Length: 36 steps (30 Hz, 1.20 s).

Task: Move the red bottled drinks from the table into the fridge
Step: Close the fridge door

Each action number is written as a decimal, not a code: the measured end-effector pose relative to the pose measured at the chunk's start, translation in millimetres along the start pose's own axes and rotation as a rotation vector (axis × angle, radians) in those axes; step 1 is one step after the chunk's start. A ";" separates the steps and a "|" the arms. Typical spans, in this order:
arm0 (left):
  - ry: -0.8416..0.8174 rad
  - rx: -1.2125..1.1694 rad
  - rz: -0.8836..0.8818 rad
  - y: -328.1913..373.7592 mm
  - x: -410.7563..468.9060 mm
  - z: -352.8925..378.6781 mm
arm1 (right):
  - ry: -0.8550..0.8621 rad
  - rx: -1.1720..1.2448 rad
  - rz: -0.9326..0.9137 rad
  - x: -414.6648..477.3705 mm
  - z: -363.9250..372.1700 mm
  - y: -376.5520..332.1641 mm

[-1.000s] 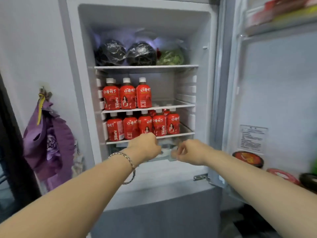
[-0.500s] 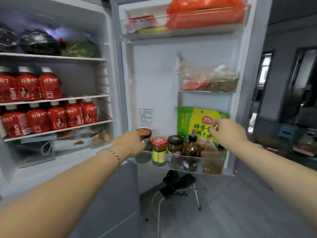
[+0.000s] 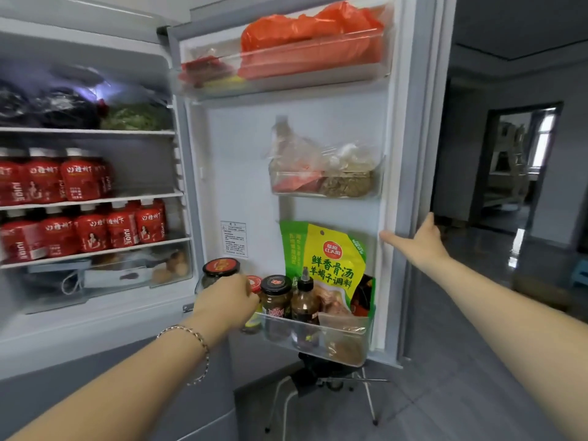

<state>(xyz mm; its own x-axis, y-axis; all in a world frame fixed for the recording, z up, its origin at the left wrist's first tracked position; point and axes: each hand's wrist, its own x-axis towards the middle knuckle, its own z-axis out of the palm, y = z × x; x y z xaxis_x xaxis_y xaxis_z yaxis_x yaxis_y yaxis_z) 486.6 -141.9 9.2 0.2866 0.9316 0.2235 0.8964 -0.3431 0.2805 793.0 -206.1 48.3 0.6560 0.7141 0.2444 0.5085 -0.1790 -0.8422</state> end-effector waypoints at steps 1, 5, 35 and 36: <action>0.005 -0.008 -0.015 -2.6 -1.0 -1.1 | 0.019 0.002 -0.013 -1.2 3.1 1.7; 0.032 0.004 -0.043 -9.5 -10.9 -6.2 | 0.066 0.112 -0.033 -15.2 5.5 5.7; 0.254 -0.038 -0.347 -313.7 -201.7 -126.2 | 0.078 -0.276 -1.590 -342.0 250.6 -177.8; 0.278 -0.037 -0.367 -327.1 -200.6 -127.5 | 0.057 -0.262 -1.604 -345.7 269.4 -187.7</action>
<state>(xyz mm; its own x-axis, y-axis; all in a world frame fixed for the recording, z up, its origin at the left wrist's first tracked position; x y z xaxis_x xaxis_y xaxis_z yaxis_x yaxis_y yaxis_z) 92.8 -231.9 -8.4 -0.1537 0.9263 0.3440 0.9075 -0.0054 0.4201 320.5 -237.0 -7.5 -0.5964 0.2474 0.7636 0.7246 0.5751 0.3797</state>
